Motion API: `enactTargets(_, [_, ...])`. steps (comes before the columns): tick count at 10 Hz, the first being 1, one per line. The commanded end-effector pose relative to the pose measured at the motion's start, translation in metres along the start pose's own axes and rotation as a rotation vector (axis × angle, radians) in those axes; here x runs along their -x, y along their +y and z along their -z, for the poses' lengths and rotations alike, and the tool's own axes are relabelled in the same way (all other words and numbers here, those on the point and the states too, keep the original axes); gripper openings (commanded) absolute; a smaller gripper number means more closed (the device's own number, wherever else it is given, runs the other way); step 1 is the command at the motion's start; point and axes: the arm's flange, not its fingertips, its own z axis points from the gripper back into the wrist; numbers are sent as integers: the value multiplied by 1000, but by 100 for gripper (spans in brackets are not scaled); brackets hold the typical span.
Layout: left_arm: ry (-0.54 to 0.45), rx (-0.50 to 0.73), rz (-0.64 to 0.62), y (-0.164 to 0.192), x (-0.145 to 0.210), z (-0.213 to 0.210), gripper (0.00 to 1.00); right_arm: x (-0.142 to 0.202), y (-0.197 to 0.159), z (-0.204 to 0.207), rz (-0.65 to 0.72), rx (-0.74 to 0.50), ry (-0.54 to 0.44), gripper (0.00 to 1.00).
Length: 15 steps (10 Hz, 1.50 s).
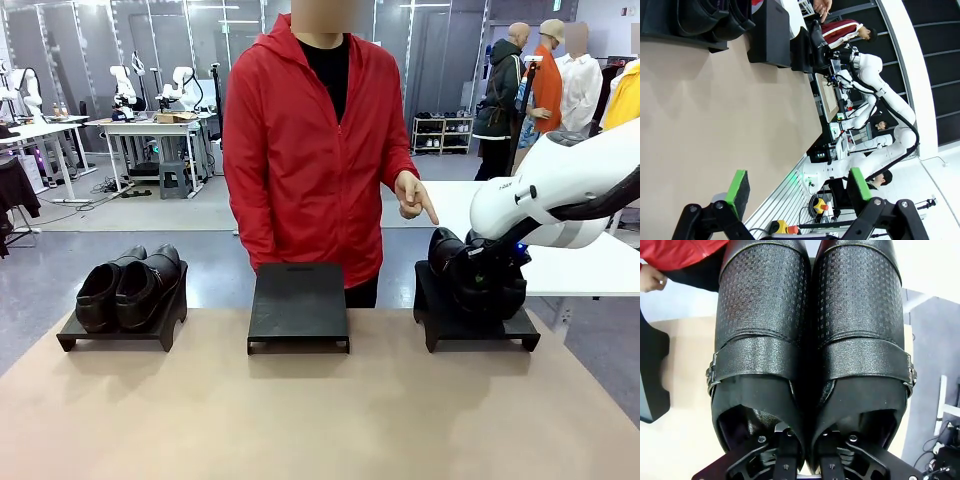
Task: Place the shoes on the stand as instructed by the person.
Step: Pick up another pair of Shoes and place it on the Shoes Stand indicated by the person.
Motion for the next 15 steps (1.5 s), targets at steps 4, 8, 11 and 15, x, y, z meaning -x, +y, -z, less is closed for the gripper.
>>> enactTargets(4, [5,7,12,-4,5,0,100,-14,7,-5,38,-19,39,9])
enactTargets(8, [5,7,12,-4,5,0,100,-15,10,4,41,-3,64,11])
enactTargets(11, [5,7,12,-4,5,0,100,-17,6,5,52,-8,56,53])
enactTargets(15, [5,7,12,-4,5,0,100,-16,2,3,66,-17,56,100])
